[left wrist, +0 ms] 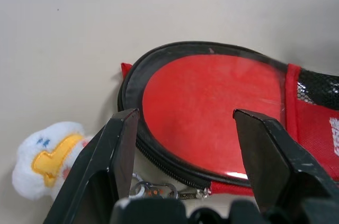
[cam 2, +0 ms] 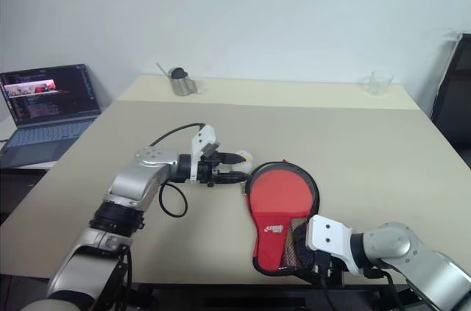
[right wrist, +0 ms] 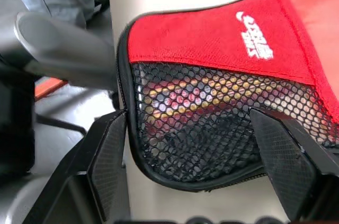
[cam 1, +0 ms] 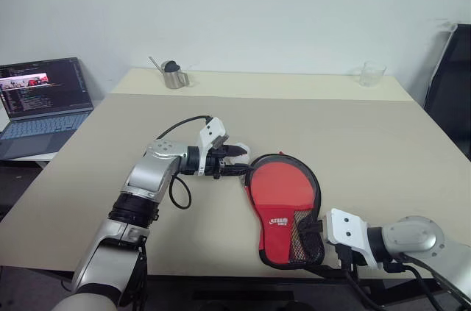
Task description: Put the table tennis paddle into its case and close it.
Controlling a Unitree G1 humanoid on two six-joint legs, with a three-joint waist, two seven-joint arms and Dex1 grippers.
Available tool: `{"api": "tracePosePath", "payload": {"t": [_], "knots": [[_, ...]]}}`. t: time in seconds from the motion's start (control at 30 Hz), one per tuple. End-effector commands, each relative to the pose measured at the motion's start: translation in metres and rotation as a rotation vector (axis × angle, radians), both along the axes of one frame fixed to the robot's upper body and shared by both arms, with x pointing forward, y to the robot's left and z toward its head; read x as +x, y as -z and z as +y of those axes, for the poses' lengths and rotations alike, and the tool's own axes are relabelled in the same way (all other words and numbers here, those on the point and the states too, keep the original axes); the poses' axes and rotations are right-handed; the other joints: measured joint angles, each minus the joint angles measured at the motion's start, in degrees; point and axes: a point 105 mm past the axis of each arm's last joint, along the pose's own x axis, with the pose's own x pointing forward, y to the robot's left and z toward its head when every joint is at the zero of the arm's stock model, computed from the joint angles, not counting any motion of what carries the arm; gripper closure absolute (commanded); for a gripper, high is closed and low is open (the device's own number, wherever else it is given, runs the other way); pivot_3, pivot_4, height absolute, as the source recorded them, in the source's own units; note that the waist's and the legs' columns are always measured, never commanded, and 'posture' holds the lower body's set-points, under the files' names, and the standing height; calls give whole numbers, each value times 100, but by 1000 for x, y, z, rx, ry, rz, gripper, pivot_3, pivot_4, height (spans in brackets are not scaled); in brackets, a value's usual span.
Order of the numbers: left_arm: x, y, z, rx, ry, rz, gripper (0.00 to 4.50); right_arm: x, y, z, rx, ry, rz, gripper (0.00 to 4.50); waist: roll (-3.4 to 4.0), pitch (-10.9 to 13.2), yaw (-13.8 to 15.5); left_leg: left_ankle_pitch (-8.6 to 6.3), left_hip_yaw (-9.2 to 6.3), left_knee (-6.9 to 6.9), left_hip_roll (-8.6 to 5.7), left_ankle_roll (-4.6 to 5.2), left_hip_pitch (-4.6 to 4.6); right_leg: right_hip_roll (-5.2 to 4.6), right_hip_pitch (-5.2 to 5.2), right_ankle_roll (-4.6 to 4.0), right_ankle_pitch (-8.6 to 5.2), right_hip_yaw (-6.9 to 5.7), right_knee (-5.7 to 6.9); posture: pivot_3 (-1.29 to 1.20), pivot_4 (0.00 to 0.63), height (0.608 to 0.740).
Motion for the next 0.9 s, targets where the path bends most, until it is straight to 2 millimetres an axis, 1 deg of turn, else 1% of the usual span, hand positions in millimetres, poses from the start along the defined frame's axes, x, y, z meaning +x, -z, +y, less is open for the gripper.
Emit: {"api": "tracePosePath", "payload": {"t": [0.03, 0.13, 0.3, 0.4, 0.5, 0.57, 0.77, 0.83, 0.9], "knots": [[-2, -14, 1, -4, 3, -54, 1389, 0, 1, 0, -2, -34, -26, 589, 0, 0, 0, 0, 0, 0, 0, 0, 0, 0, 0, 0, 0, 1, 0, 0, 150, 740], [-2, -13, 1, -2, 0, -53, 1389, 3, 6, 4, -1, -35, -38, 589, -1, -1, -1, 0, -1, 1, 0, 0, 1, 0, 1, 0, 0, 0, 2, 0, 150, 740], [-4, -13, 1, -3, -2, -53, 1389, 29, 2, 13, 20, 45, -117, 589, -3, -2, -10, 1, 3, 8, 2, -1, 8, 1, -1, -5, 1, 3, 23, 0, 150, 740], [-4, -13, 0, -6, -4, -56, 1389, 37, -1, 17, 22, 67, -136, 589, -3, -2, -5, 1, 8, 27, 2, -1, 18, 0, -1, -8, -2, 3, 54, 0, 150, 740], [-5, -13, 0, -8, -5, -57, 1389, 36, -2, 18, 20, 60, -131, 589, -3, -2, 2, 1, 0, 56, 5, -2, 17, 0, 0, -15, -5, 2, 78, 0, 150, 740], [-5, -13, 0, -9, -5, -57, 1389, 31, -6, 18, 31, 40, -110, 589, -3, -2, 3, 1, 1, 68, 6, -2, 17, -1, 2, -15, -5, 3, 83, 0, 150, 740], [-4, -11, 1, -6, -11, -54, 1389, 6, -14, 14, 57, -67, -9, 589, -3, -2, 7, 0, 0, 72, 4, -1, 15, -3, 4, -14, -4, 3, 81, 0, 150, 740], [-4, -11, 1, -5, -12, -55, 1389, 5, -17, 14, 73, -72, 2, 589, -3, -1, 1, 0, 0, 71, 6, -1, 15, -3, 4, -15, -4, 3, 81, 0, 150, 740], [-4, -11, 1, -4, -10, -55, 1389, 10, -20, 13, 86, -51, -9, 589, -3, -2, 0, 0, -1, 71, 8, -1, 15, -2, 3, -15, -4, 3, 82, 0, 150, 740]]}}
